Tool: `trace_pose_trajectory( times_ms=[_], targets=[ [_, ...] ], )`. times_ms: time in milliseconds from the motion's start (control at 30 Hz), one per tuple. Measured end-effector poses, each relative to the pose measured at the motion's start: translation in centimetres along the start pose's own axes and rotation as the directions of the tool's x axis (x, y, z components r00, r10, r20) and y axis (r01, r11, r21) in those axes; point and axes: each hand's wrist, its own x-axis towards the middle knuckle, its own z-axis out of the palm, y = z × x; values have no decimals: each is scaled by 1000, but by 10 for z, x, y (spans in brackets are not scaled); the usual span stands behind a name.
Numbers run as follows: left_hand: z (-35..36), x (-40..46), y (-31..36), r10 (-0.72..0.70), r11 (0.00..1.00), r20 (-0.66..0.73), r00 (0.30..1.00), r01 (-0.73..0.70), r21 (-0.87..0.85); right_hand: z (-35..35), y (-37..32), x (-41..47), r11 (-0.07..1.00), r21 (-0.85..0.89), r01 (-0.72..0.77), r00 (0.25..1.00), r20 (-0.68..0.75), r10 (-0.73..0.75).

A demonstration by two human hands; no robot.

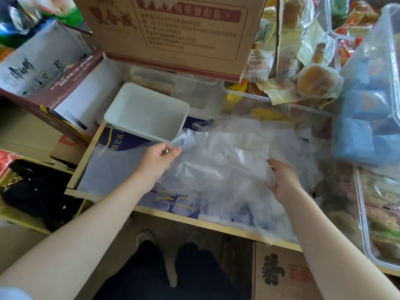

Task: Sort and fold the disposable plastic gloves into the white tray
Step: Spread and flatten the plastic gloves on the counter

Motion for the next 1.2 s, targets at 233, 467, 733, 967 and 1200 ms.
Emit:
trace_pose_trajectory(
  times_ms=[233, 467, 733, 967, 1200],
  targets=[
    [-23, 2, 7, -16, 997, 168, 986, 4, 73, 32, -4, -12, 462, -703, 541, 748, 151, -646],
    [-61, -15, 26, 12, 980, 421, 907, 74, -187, 133, -20, -52, 454, -339, 824, 508, 796, -329],
    [-144, -32, -6, -22, 875, 116, 993, 76, -478, 173, -19, -51, 927, -188, 325, 328, 941, 76],
    [-181, -24, -44, -120, 914, 9, 993, 107, 392, 240, 21, -49, 339, -547, 766, 621, 766, -166],
    [-185, 1, -73, 36, 711, 143, 989, -126, 692, 249, 60, -49, -90, -702, 706, 605, 664, -439]
  ],
)
